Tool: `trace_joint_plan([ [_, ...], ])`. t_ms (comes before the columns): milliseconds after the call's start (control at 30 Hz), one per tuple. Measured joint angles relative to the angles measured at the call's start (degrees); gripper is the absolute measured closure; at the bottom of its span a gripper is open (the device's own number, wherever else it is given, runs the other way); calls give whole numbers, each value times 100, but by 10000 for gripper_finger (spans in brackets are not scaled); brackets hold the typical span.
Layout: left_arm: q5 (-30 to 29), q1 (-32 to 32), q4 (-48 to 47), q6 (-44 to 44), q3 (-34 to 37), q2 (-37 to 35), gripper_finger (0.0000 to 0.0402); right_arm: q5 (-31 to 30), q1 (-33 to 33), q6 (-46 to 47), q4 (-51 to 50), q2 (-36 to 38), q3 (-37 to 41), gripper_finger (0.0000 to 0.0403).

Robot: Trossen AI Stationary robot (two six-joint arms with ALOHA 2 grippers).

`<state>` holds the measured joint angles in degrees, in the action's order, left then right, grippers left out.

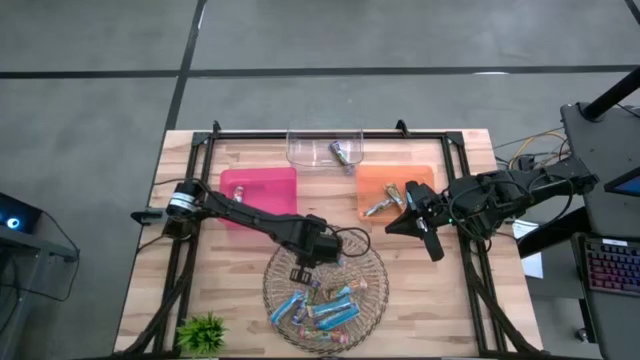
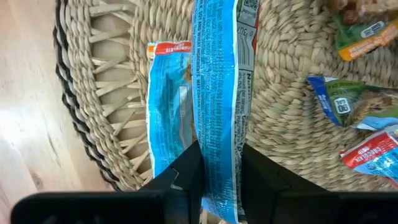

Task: Pick and place Granola Bars by type
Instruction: Put the red granola bar into the pink bin

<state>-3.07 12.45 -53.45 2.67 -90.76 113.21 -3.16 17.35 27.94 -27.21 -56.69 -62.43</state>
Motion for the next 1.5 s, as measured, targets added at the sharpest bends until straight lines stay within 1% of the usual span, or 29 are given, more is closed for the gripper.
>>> trace_joint_plan([
  [133, 2, -80, -308, -107, -67, -2, 333, 0, 0, 4, 0, 1, 0, 394],
  [300, -1, -136, -858, -113, -414, -7, 333, 0, 0, 13, 3, 0, 0, 394],
  [800, 0, -162, -2239, -120, -2173, -13, 333, 0, 2, 2, 3, 1, 0, 394],
  [933, 0, -164, -2593, -120, -2497, -14, 333, 0, 0, 6, 5, 2, 0, 394],
  [1033, 1, -173, -2780, -134, -2625, -17, 333, 1, 1, -2, 5, 0, 0, 394],
  [1200, 2, -204, -3007, -279, -2614, -75, 333, 2, 0, -7, 5, 0, 0, 394],
  [1500, 2, -442, -3023, -399, -2610, -116, 333, 2, 1, -74, 7, 2, 0, 394],
])
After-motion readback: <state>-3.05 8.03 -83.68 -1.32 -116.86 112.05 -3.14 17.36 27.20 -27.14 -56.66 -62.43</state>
